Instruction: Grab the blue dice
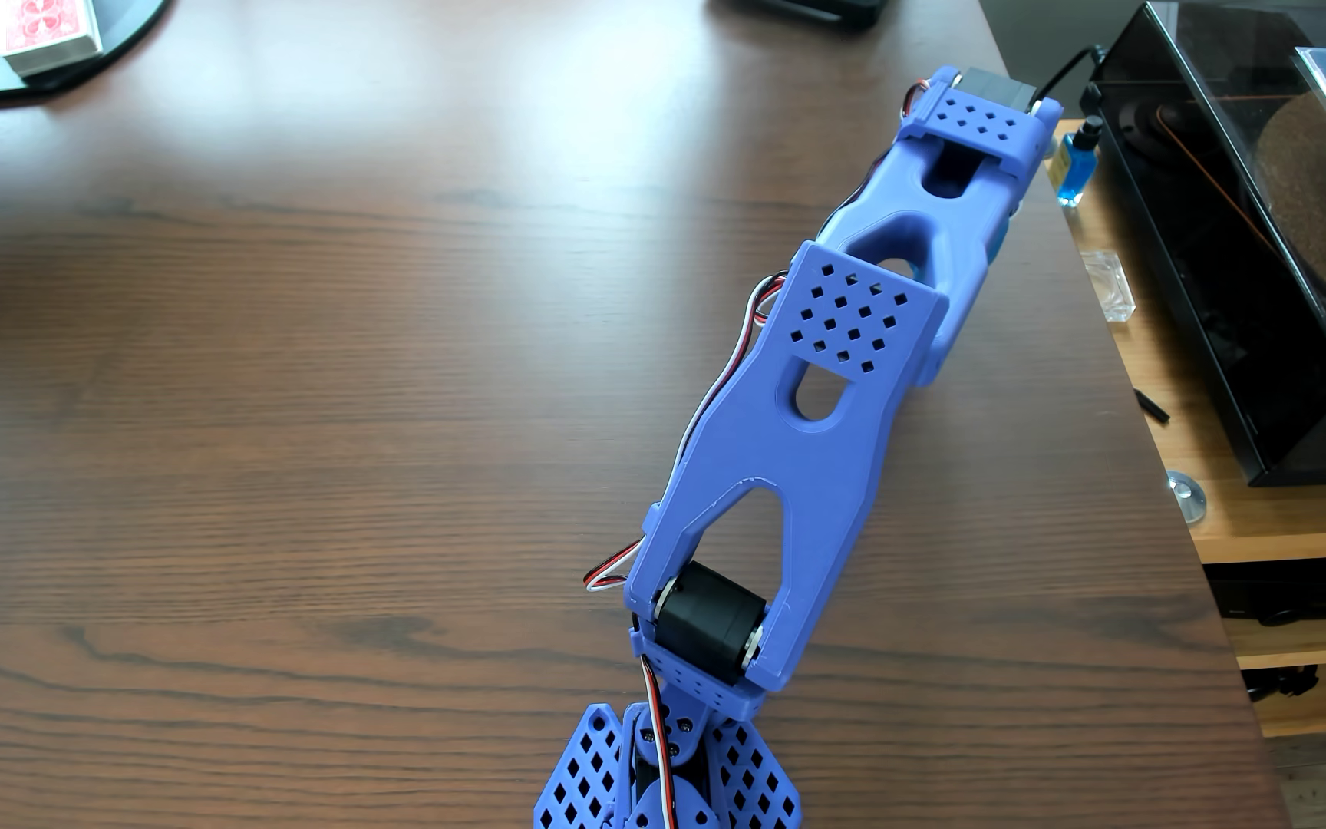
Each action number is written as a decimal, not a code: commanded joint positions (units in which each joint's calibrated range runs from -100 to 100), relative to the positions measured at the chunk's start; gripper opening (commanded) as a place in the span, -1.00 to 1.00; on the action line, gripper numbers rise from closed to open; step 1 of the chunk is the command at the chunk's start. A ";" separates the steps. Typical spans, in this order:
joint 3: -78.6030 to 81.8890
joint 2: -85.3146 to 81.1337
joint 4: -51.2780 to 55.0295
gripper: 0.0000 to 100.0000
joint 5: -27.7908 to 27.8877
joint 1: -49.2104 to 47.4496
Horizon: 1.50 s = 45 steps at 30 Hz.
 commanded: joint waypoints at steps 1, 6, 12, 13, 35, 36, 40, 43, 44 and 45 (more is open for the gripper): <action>-4.47 -2.40 0.72 -0.91 -0.13 0.34; -4.20 -2.32 0.64 -0.96 -0.07 0.18; -4.65 -0.73 0.55 -0.97 0.19 -0.48; -4.92 -0.81 0.55 -0.97 0.19 -1.30; -13.69 -24.50 2.18 -0.96 -4.96 -10.62; -13.69 -25.93 3.29 -0.96 -5.12 -11.20; -13.69 -32.63 10.47 -0.96 -6.43 -14.96; -13.69 -38.74 16.80 -0.96 -7.70 -18.56; -13.69 -41.08 19.11 -0.96 -8.12 -19.79; -13.69 -43.59 21.16 -0.96 -8.43 -21.02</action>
